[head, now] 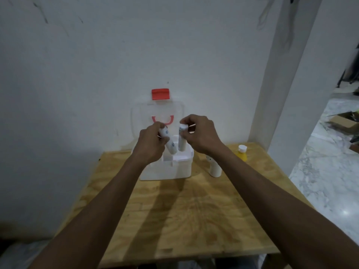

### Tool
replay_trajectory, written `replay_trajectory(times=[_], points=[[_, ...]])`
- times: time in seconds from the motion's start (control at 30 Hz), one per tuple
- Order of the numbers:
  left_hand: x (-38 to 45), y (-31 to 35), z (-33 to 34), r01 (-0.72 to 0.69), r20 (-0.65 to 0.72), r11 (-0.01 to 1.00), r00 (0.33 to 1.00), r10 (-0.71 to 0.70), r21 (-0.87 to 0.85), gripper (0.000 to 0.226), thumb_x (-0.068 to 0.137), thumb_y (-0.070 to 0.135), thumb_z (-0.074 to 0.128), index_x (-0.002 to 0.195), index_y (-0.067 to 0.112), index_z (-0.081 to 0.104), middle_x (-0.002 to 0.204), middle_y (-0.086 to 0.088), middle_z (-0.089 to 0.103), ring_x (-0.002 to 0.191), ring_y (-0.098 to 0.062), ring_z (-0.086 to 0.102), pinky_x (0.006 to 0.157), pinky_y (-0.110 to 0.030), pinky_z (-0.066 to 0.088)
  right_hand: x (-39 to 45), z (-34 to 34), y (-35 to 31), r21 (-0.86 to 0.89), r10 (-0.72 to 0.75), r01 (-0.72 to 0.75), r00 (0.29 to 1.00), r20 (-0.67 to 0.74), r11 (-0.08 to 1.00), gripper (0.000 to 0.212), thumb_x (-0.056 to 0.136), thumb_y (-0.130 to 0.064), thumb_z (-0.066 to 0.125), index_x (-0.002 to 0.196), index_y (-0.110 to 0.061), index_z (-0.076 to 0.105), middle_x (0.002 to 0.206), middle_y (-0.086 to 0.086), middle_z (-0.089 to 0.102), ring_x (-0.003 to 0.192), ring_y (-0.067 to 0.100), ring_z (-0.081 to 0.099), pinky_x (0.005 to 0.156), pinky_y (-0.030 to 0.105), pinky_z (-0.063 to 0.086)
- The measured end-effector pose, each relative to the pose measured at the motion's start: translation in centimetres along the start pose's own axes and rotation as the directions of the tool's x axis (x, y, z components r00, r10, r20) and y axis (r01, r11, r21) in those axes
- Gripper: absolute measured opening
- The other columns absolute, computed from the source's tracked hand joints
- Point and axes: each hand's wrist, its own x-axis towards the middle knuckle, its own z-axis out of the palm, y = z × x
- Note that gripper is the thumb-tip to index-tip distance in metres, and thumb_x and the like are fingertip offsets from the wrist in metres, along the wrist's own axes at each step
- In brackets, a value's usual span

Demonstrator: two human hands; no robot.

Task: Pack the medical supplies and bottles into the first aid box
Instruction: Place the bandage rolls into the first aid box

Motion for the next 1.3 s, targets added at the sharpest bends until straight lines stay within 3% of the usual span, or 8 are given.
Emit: replay_trajectory(times=[0.1, 0.2, 0.4, 0.63, 0.83, 1.03, 1.13, 1.3], points=[[0.2, -0.8, 0.7, -0.006, 0.055, 0.999, 0.999, 0.003, 0.051, 0.027, 0.086, 0.013, 0.07, 0.113, 0.011, 0.063, 0.111, -0.01, 0.069, 0.098, -0.027, 0.067, 0.083, -0.04, 0.056, 0.1, 0.9, 0.8, -0.024, 0.004, -0.003, 0.999, 0.048, 1.0, 0.027, 0.086, -0.012, 0.071, 0.113, -0.009, 0.069, 0.112, 0.006, 0.071, 0.094, 0.019, 0.068, 0.085, 0.029, 0.055], [0.2, -1.5, 1.4, -0.03, 0.119, 0.993, 0.993, 0.016, 0.118, 0.025, 0.086, 0.013, 0.069, 0.11, 0.009, 0.066, 0.107, -0.01, 0.07, 0.095, -0.028, 0.066, 0.074, -0.032, 0.049, 0.0, 1.8, 1.6, -0.05, 0.021, -0.017, 0.995, 0.102, 0.999, 0.026, 0.085, -0.011, 0.071, 0.11, -0.007, 0.07, 0.11, 0.007, 0.072, 0.095, 0.02, 0.068, 0.088, 0.034, 0.056], [0.2, -2.4, 2.7, -0.004, 0.164, 0.982, 0.986, -0.028, 0.191, 0.027, 0.087, 0.016, 0.07, 0.114, 0.013, 0.068, 0.111, -0.007, 0.069, 0.092, -0.022, 0.063, 0.074, -0.028, 0.042, -0.2, 3.1, 2.5, -0.119, 0.106, -0.079, 0.964, 0.243, 0.99, 0.034, 0.082, -0.004, 0.073, 0.115, -0.005, 0.07, 0.116, 0.012, 0.07, 0.1, 0.023, 0.067, 0.083, 0.023, 0.05], [0.3, -3.0, 2.9, -0.062, 0.259, 0.968, 0.966, -0.004, 0.244, 0.027, 0.089, 0.016, 0.066, 0.115, 0.012, 0.071, 0.109, -0.01, 0.071, 0.093, -0.026, 0.065, 0.082, -0.037, 0.054, -0.1, 3.8, 2.8, -0.162, 0.124, -0.072, 0.935, 0.334, 0.984, 0.039, 0.081, -0.003, 0.074, 0.119, -0.004, 0.068, 0.121, 0.014, 0.067, 0.104, 0.026, 0.065, 0.093, 0.032, 0.054], [0.0, -3.0, 2.2, -0.094, 0.323, 0.965, 0.946, 0.011, 0.245, 0.032, 0.092, 0.024, 0.059, 0.123, 0.015, 0.067, 0.118, -0.006, 0.071, 0.099, -0.022, 0.066, 0.088, -0.039, 0.053, 0.2, 3.4, 2.3, -0.19, 0.146, -0.067, 0.886, 0.441, 0.98, 0.046, 0.082, -0.003, 0.069, 0.127, -0.007, 0.061, 0.124, 0.012, 0.065, 0.109, 0.023, 0.064, 0.095, 0.032, 0.052], [-0.7, -2.8, 1.7, -0.052, 0.336, 0.983, 0.942, -0.01, 0.176, 0.035, 0.097, 0.019, 0.046, 0.128, 0.013, 0.063, 0.132, -0.007, 0.064, 0.119, -0.024, 0.057, 0.103, -0.042, 0.043, 0.1, 3.4, 2.1, -0.183, 0.178, -0.103, 0.868, 0.464, 0.978, 0.049, 0.082, 0.003, 0.061, 0.129, -0.009, 0.06, 0.125, 0.011, 0.066, 0.112, 0.021, 0.064, 0.097, 0.033, 0.052], [-0.9, -2.8, 1.6, -0.051, 0.322, 0.987, 0.947, 0.0, 0.15, 0.036, 0.1, 0.017, 0.041, 0.127, 0.012, 0.063, 0.135, -0.008, 0.061, 0.123, -0.024, 0.053, 0.097, -0.033, 0.036, 0.1, 3.3, 2.1, -0.168, 0.191, -0.126, 0.868, 0.458, 0.978, 0.048, 0.082, 0.004, 0.06, 0.128, -0.009, 0.061, 0.123, 0.011, 0.067, 0.111, 0.022, 0.065, 0.097, 0.035, 0.052], [-0.9, -3.0, 1.8, -0.053, 0.29, 0.989, 0.957, 0.01, 0.139, 0.036, 0.102, 0.021, 0.037, 0.12, 0.012, 0.067, 0.125, -0.009, 0.067, 0.105, -0.019, 0.057, 0.089, -0.031, 0.034, 0.0, 3.3, 2.1, -0.154, 0.198, -0.143, 0.871, 0.449, 0.978, 0.047, 0.082, 0.005, 0.058, 0.127, -0.009, 0.061, 0.119, 0.011, 0.07, 0.109, 0.021, 0.065, 0.098, 0.035, 0.052]])
